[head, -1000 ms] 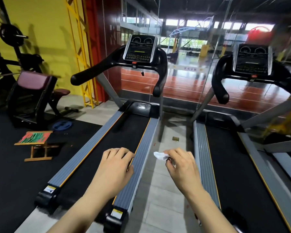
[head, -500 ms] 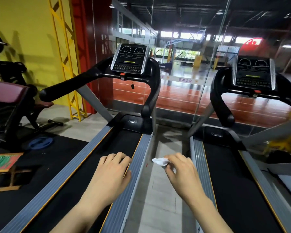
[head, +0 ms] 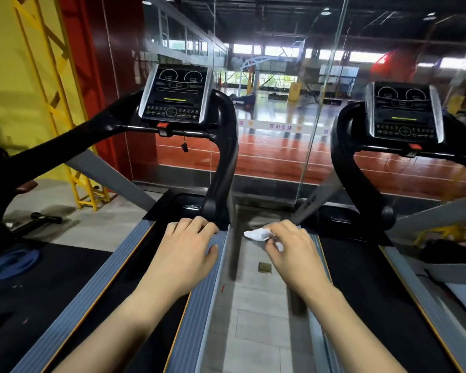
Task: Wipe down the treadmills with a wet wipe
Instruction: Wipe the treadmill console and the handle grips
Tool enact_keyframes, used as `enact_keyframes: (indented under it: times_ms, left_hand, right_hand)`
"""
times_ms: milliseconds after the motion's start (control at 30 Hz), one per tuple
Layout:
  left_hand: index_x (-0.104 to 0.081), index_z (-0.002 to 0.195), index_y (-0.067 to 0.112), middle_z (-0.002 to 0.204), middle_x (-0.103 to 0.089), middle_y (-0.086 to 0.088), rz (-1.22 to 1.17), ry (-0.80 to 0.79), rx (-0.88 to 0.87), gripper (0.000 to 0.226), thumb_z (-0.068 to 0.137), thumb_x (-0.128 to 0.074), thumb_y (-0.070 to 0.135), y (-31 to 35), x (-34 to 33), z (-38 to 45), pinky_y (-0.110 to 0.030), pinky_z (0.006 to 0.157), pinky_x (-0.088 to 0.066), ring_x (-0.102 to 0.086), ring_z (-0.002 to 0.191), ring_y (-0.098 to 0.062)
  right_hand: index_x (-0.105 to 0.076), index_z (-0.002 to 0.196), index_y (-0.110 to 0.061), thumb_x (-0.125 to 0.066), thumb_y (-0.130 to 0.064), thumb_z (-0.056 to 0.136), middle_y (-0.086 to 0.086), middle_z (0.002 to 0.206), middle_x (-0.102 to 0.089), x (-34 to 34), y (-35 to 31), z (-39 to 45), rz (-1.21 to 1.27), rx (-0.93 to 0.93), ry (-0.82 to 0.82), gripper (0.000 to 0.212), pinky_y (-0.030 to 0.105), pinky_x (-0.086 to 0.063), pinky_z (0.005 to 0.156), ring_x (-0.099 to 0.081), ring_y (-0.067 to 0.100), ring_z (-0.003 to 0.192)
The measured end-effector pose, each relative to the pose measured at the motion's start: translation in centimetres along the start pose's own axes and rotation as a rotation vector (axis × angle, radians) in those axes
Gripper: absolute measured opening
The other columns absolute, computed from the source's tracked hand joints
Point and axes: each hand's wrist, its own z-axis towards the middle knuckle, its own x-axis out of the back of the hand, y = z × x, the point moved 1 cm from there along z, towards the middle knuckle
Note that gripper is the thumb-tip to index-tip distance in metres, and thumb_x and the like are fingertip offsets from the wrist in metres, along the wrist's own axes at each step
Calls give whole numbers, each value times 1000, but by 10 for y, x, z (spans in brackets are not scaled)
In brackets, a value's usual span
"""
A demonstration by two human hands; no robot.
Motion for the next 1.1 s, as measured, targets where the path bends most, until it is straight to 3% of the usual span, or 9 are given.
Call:
enact_keyframes:
  times_ms: [100,233,433,567,667,767,833,967,1100]
  left_hand:
    - [-64,117,28,112,-60,9,13,0,-2,32,91,-48,40,-13,-25,63,-41,92,-46,-57,103,-23]
    - [-64,121,27,116,-60,7,38,-11,2,29,95,-58,38,-30,-58,155,-41,93,-43,-58,106,-24]
    - [-56,130,30,125,-55,10,76,-67,14,33,100,-49,42,-64,-108,284,-38,101,-37,-51,116,-21]
    - [-56,129,33,126,-54,12,8,-112,53,30,101,-48,41,-93,-138,349,-36,99,-35,-49,114,-19]
    - [-58,126,34,124,-55,13,-8,-110,80,27,100,-50,40,-119,-157,397,-35,95,-34,-50,113,-18]
    - [-57,127,32,124,-56,10,70,-103,96,29,100,-49,40,-145,-172,445,-39,97,-38,-50,113,-20]
    - [-56,129,29,123,-56,7,194,-102,75,34,101,-44,42,-161,-183,477,-39,96,-39,-51,112,-22]
    - [-62,121,23,113,-62,2,350,-81,45,58,88,-24,49,-204,-211,542,-42,84,-46,-58,100,-26]
    - [-62,113,21,105,-62,0,408,-53,88,52,88,-26,49,-245,-229,607,-43,81,-46,-58,93,-28]
  right_hand:
    - [-63,93,-32,-67,-8,85,-15,90,-59,-18,34,55,11,17,32,25,31,-42,73,-56,10,77]
    - [-65,96,-28,-66,-11,86,-10,92,-62,-44,89,142,8,25,19,19,37,-47,75,-58,16,79]
    - [-69,99,-25,-65,-11,88,-8,95,-63,-82,158,269,12,36,-17,18,29,-39,71,-54,18,78]
    - [-68,97,-26,-64,-9,88,-6,92,-63,-113,189,339,61,71,-20,19,33,-40,71,-49,16,73]
    - [-64,94,-35,-64,-7,86,-11,89,-61,-135,209,392,110,128,1,29,28,-36,69,-44,10,73]
    - [-67,95,-30,-63,-11,86,-10,91,-61,-156,228,448,104,163,-15,21,32,-43,72,-55,16,79]
    - [-68,100,-26,-61,-13,88,-10,94,-60,-173,237,489,52,206,-36,19,31,-38,76,-55,18,82]
    - [-67,101,-22,-60,-12,87,-5,94,-60,-211,247,574,16,299,-58,19,33,-39,75,-54,21,83]
    - [-65,104,-25,-59,-16,89,-8,92,-56,-253,262,649,19,375,-97,19,29,-33,76,-55,20,83]
